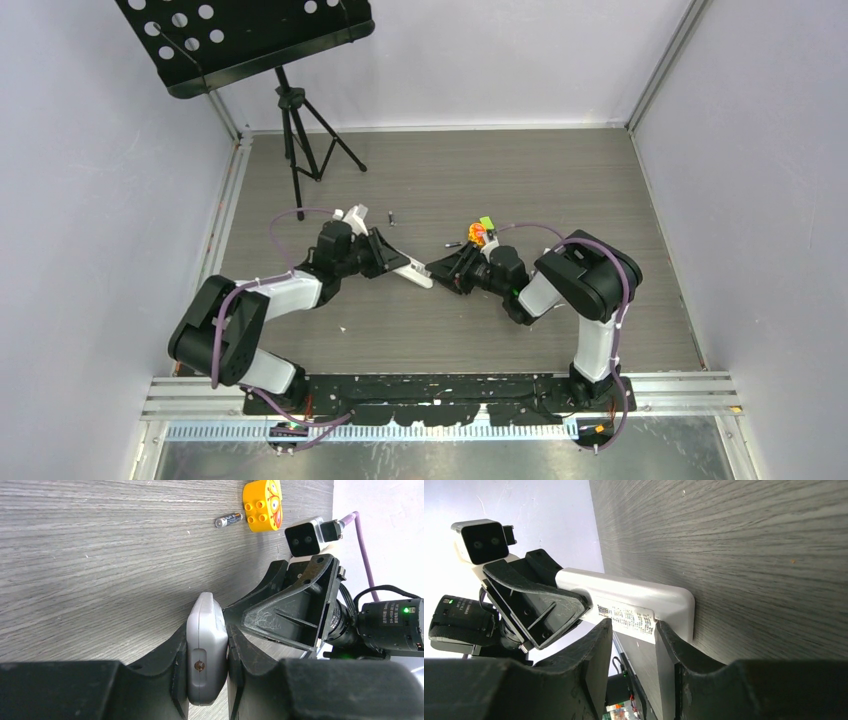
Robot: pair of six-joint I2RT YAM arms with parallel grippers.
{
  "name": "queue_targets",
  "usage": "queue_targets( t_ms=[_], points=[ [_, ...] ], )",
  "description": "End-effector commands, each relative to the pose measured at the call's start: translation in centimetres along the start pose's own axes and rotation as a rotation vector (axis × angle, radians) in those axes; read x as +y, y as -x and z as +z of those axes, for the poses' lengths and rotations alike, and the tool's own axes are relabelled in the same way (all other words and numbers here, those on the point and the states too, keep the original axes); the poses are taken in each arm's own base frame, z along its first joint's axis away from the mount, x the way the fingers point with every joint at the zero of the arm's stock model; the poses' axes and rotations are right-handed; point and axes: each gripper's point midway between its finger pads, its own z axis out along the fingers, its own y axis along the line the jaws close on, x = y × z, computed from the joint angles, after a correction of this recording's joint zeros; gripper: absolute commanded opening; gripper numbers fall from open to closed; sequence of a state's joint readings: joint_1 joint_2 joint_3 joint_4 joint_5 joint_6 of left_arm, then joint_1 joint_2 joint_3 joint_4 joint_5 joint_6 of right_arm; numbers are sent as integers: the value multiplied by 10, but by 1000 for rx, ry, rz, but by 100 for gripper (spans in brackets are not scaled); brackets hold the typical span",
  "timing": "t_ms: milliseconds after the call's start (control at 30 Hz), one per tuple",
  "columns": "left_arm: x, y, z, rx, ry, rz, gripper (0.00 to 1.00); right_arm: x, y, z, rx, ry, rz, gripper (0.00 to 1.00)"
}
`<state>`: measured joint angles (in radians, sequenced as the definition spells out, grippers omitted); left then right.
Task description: Load the batteries into the remote control
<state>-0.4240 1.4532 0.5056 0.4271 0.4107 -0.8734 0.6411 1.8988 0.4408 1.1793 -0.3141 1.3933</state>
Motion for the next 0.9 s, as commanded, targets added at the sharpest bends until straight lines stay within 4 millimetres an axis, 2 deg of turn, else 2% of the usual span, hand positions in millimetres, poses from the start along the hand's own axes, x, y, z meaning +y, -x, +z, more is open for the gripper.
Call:
queue_targets(
  t_ms=[0, 267, 600, 667, 867],
  points=[
    [16, -59, -3, 213, 96, 17, 0, 66, -26, -1, 108, 242, -93, 41],
    [40, -46, -20, 203, 307, 131, 0, 73, -11, -9, 56, 215, -141, 41],
    [40, -40, -24, 195, 358, 183, 0, 73, -2, -17, 27, 199, -139, 40],
    [40, -38, -24, 191, 365, 184, 0, 67, 0, -17, 19, 173, -134, 40],
    [33, -21, -28, 160, 390, 241, 0, 24, 15, -22, -41, -26, -140, 36]
  ],
)
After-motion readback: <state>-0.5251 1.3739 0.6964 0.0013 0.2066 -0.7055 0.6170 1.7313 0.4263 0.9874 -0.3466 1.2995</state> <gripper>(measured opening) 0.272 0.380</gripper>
